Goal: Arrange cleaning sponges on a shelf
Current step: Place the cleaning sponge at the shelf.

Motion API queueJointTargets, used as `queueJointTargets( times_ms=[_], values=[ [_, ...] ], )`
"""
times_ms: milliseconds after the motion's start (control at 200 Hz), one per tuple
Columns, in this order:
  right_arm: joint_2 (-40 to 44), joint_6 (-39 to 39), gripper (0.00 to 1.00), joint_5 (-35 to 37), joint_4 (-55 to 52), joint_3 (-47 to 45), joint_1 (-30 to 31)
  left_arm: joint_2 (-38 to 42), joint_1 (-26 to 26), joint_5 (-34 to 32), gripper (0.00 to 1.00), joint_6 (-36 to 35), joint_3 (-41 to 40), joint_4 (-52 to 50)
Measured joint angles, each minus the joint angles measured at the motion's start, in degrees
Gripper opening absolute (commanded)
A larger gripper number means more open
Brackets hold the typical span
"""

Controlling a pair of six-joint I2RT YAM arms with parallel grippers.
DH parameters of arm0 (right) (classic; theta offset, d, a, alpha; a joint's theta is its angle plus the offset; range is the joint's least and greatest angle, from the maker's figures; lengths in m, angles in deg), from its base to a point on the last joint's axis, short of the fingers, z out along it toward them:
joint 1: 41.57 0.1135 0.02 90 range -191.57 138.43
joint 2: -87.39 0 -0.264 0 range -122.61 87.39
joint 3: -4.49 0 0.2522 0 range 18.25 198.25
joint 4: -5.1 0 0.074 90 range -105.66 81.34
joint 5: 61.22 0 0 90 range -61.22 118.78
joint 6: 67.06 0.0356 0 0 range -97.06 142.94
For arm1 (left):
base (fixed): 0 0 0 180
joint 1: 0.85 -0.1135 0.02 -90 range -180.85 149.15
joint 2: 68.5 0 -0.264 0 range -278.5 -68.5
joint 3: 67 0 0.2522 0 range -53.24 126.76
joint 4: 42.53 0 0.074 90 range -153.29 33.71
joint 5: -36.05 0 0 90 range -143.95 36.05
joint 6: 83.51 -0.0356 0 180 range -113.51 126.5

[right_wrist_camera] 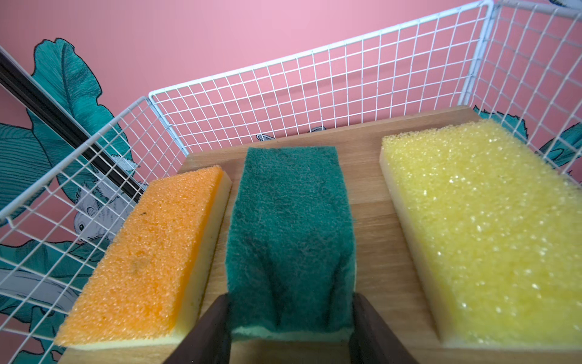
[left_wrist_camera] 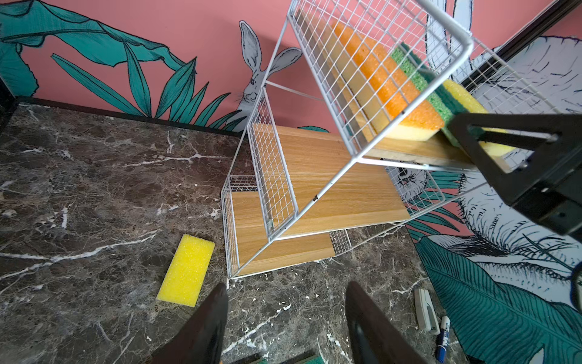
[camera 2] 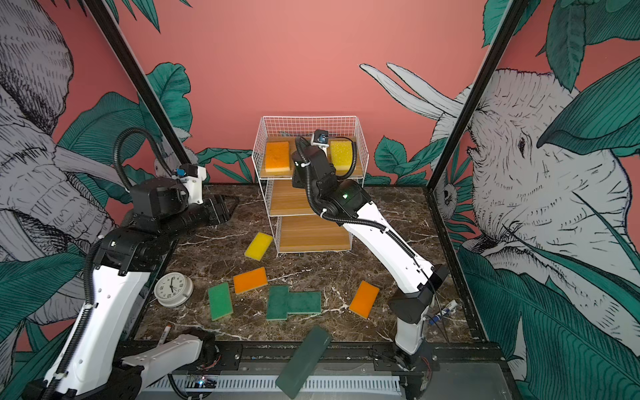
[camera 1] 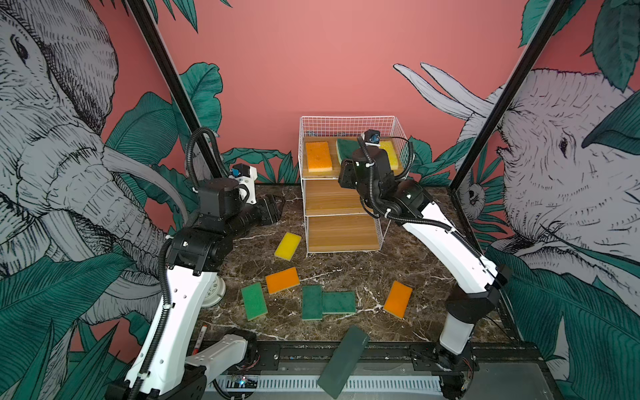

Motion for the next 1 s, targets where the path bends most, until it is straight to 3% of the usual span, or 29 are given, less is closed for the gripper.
queueJointTargets(
  times_ms=[490,640,1000],
  values=[
    [-1.36,-0.46,0.65,0.17,-1.55,2.40,0.15,0.22,0.00,0.00,0.61,0.00,-0.28,0.00],
    [-1.81,-0.74,0.78,-0.48,-2.23,3.52,0.46,0.44,0.00,0.00,0.62,0.00,-0.33,-0.02],
    [-2.25,-1.44,0.79,-0.98,-2.82,4.35,0.83,1.05,0.00,-0.02,0.62,-0.02,-0.33,-0.02]
  ],
)
